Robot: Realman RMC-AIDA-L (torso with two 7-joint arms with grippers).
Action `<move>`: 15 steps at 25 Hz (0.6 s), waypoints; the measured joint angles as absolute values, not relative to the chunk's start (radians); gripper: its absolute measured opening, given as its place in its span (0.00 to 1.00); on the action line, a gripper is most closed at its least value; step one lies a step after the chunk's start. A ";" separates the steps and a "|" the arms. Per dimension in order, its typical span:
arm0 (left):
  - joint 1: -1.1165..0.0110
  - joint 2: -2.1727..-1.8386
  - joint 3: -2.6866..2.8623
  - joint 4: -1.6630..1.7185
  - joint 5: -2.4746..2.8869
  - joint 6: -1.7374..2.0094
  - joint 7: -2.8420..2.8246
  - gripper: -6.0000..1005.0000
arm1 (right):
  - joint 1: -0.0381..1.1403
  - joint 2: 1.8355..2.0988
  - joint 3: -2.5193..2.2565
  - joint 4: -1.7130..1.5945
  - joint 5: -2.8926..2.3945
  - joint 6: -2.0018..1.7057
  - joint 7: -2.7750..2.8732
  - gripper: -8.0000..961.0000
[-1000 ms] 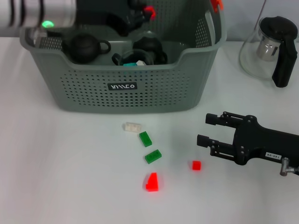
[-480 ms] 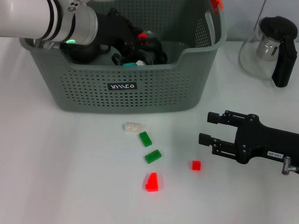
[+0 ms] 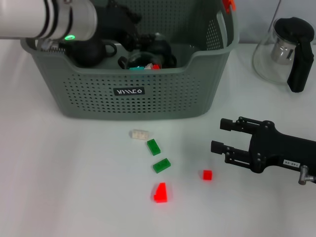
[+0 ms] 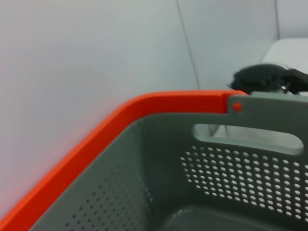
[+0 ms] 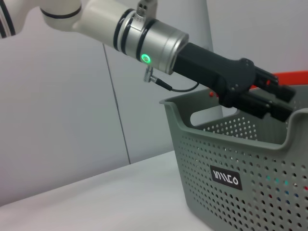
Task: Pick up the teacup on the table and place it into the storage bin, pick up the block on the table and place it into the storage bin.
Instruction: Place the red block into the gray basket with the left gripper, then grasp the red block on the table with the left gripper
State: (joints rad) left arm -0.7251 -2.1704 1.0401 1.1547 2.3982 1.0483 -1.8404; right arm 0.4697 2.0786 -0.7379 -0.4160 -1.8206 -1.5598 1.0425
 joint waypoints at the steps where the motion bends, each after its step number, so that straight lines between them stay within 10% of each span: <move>1: -0.710 -2.171 1.037 1.176 2.371 1.055 -1.840 0.43 | 0.469 2.079 -0.738 -0.416 -1.821 -1.560 1.043 0.71; 15: -0.400 -2.168 0.795 1.193 1.795 1.701 -1.497 0.60 | 0.449 2.073 -0.715 -0.424 -1.821 -1.613 1.048 0.71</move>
